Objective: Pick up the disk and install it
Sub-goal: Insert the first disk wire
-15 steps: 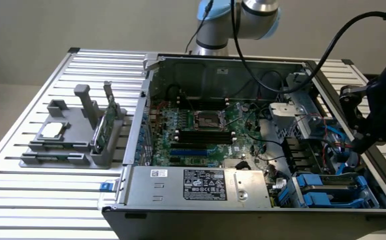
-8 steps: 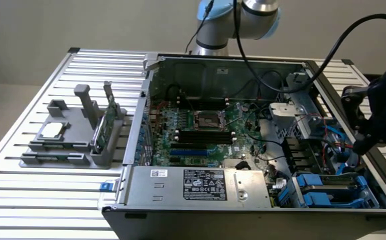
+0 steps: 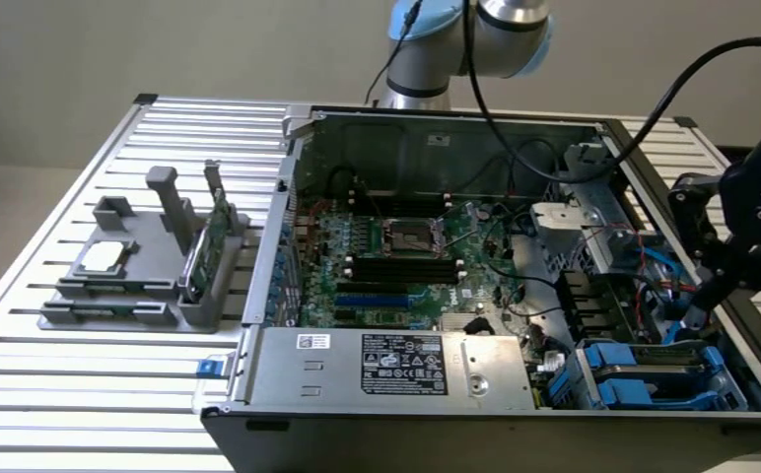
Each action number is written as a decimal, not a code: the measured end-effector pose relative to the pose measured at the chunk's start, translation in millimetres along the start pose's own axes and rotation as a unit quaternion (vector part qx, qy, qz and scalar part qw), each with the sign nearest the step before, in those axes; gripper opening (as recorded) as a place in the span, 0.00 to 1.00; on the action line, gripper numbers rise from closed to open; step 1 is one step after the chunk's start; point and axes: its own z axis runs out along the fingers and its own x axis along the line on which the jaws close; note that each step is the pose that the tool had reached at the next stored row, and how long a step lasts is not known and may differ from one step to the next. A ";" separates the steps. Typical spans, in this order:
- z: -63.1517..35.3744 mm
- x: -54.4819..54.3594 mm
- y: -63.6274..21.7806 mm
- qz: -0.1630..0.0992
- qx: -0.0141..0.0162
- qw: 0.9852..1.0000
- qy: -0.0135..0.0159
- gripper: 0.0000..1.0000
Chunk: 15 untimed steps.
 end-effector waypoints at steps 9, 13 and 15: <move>3.7 0.1 -0.2 0.079 0.002 0.997 -0.003 0.11; 6.2 0.2 -0.3 0.116 0.003 0.993 -0.005 0.11; 7.4 0.2 -0.3 0.133 0.004 0.991 -0.006 0.11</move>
